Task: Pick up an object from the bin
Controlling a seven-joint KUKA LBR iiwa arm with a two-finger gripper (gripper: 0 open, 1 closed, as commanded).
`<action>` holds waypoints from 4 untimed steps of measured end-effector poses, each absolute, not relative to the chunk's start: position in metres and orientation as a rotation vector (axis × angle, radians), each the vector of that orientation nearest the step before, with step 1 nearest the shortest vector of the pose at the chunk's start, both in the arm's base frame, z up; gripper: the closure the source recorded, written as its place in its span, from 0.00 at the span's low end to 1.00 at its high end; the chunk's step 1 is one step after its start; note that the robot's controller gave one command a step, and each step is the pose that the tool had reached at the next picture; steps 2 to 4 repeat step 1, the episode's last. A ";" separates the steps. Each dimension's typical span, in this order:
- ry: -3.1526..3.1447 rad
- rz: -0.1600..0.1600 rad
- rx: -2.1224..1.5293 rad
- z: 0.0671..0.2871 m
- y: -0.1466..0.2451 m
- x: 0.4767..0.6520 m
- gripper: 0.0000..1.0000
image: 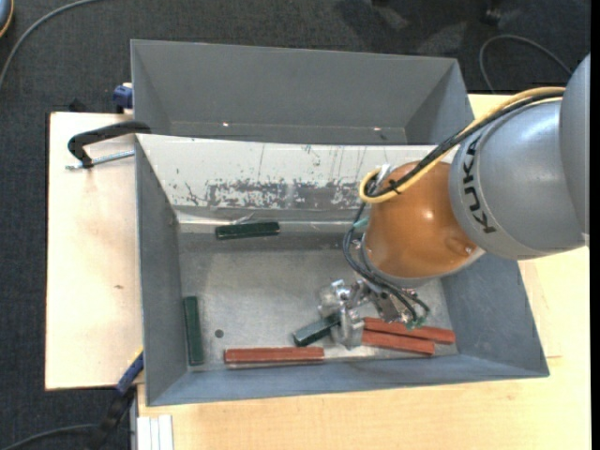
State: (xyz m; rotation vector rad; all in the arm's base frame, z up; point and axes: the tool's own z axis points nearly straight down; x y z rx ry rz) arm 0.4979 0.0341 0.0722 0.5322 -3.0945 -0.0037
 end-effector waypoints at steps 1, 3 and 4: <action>-3.099 0.001 0.599 0.220 0.032 0.494 1.00; -3.099 0.001 0.599 0.220 0.032 0.494 1.00; -3.099 0.001 0.599 0.220 0.032 0.494 1.00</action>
Offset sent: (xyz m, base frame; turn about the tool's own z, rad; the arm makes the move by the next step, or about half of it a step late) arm -0.0064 -0.0031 0.1421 -0.0420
